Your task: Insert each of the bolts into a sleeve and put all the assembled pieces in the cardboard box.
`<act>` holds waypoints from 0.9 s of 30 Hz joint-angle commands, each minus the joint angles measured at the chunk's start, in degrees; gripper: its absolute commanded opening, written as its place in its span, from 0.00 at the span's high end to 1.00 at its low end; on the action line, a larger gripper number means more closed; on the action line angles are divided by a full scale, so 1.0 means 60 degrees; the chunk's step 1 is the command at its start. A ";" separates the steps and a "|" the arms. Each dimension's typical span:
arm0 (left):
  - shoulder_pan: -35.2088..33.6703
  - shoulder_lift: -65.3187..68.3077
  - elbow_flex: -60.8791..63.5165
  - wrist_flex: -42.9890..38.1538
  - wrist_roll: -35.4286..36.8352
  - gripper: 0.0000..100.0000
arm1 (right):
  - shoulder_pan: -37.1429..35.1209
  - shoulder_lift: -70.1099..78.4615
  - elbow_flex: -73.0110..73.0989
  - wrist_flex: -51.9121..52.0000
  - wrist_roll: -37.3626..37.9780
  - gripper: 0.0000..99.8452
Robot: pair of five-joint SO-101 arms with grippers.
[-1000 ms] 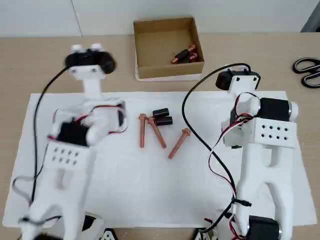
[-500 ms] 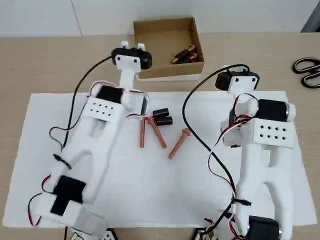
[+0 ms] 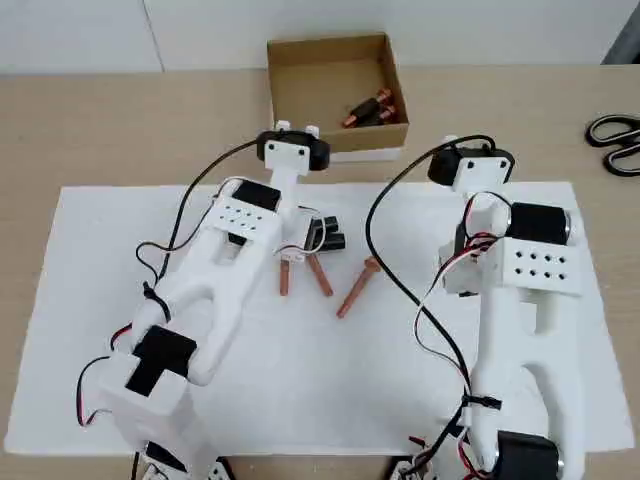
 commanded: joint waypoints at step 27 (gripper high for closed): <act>-0.0498 0.1055 -0.2747 0.2212 0.0029 0.93 | 0.0081 -0.0300 -0.0059 -0.0125 0.0029 1.00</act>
